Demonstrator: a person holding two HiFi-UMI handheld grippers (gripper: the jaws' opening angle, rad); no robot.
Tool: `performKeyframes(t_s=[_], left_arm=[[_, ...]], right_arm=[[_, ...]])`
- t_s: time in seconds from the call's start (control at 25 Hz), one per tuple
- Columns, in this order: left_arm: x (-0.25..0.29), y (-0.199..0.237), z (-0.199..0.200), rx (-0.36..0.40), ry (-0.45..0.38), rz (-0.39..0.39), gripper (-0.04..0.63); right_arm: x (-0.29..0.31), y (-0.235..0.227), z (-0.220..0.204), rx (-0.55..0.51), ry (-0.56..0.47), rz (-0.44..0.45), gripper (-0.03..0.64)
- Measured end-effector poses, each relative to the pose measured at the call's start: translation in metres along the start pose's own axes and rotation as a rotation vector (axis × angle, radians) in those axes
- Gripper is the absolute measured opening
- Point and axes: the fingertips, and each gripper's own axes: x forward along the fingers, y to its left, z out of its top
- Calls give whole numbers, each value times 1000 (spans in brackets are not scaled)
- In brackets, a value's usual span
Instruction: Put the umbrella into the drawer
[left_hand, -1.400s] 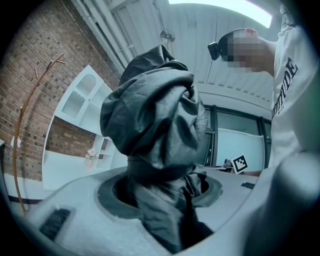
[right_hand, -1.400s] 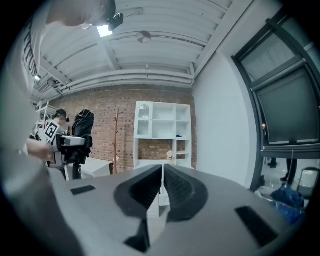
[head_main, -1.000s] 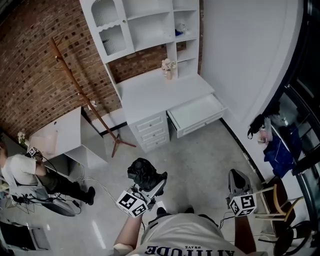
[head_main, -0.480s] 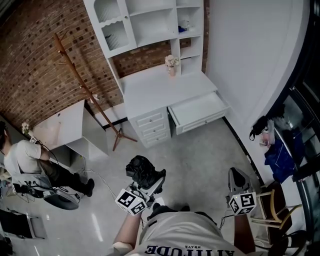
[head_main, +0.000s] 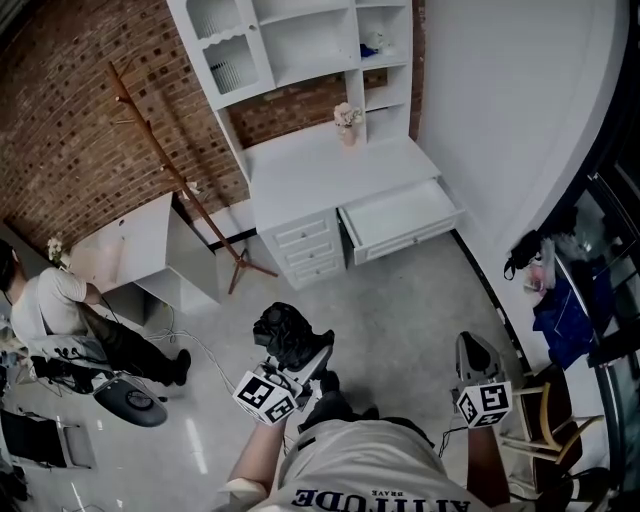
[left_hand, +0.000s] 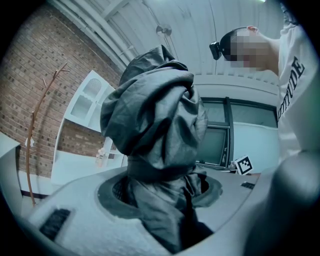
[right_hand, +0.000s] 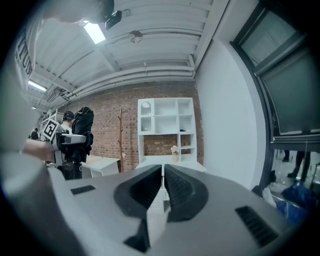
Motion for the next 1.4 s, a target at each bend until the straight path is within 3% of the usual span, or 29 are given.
performKeyframes(t_s=[0.48,0.88,1.16,1.4], left_arm=[[45,49,-4,-38,5,-30,249],[99,132,0,-62,26,-53,249],[142,186,0,-57,72,-104,249],[171,231,14,-47,61,-143,247]], right_arm=[[50,-15,-6,-7,62,-66,34],[124,-26,0,-14,117,-123,34],[176,-35,4,-3,150,-185,34],[219,-29,18,-26,143,-192,34]])
